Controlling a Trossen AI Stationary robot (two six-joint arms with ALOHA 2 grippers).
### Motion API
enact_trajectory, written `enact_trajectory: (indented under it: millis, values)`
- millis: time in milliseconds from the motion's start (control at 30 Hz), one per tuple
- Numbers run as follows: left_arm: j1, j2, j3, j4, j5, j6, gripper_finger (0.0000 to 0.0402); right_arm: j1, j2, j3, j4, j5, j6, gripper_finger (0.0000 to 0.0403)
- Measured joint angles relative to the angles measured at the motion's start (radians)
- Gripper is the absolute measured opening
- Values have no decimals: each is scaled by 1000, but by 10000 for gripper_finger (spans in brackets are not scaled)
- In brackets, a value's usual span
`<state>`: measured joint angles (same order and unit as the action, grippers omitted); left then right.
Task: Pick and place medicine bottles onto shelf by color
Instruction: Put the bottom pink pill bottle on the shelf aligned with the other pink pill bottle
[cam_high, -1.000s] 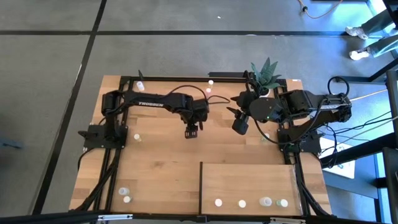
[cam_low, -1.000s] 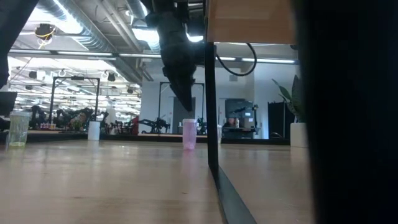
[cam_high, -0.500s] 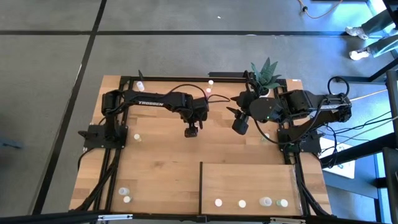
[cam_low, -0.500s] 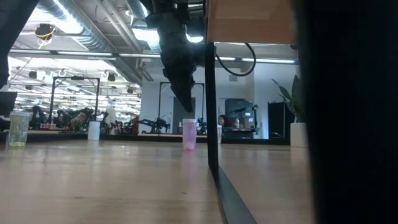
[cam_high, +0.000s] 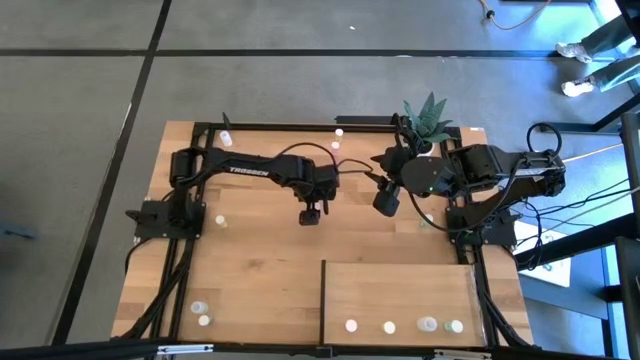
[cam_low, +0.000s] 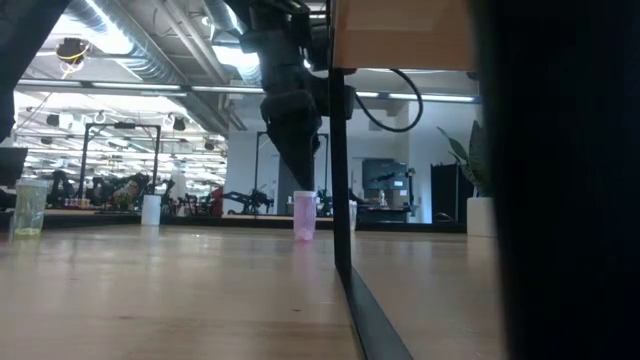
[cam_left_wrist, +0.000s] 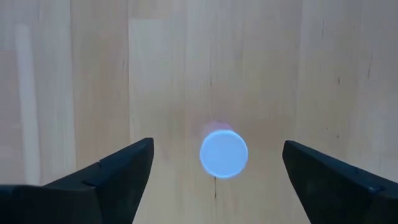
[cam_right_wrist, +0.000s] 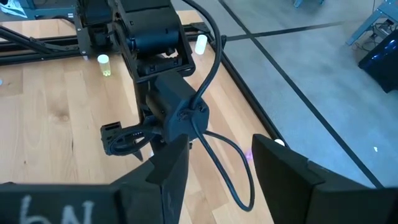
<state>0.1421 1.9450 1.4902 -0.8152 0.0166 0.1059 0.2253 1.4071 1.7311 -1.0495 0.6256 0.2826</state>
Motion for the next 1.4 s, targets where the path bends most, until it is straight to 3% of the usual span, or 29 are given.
enact_trajectory:
  millis: [767,1400]
  values:
    - [0,1,-54,72,21,10,256,0,0,0,1,0,0,178]
    - [0,2,-53,73,21,3,119,0,0,0,1,0,0,178]
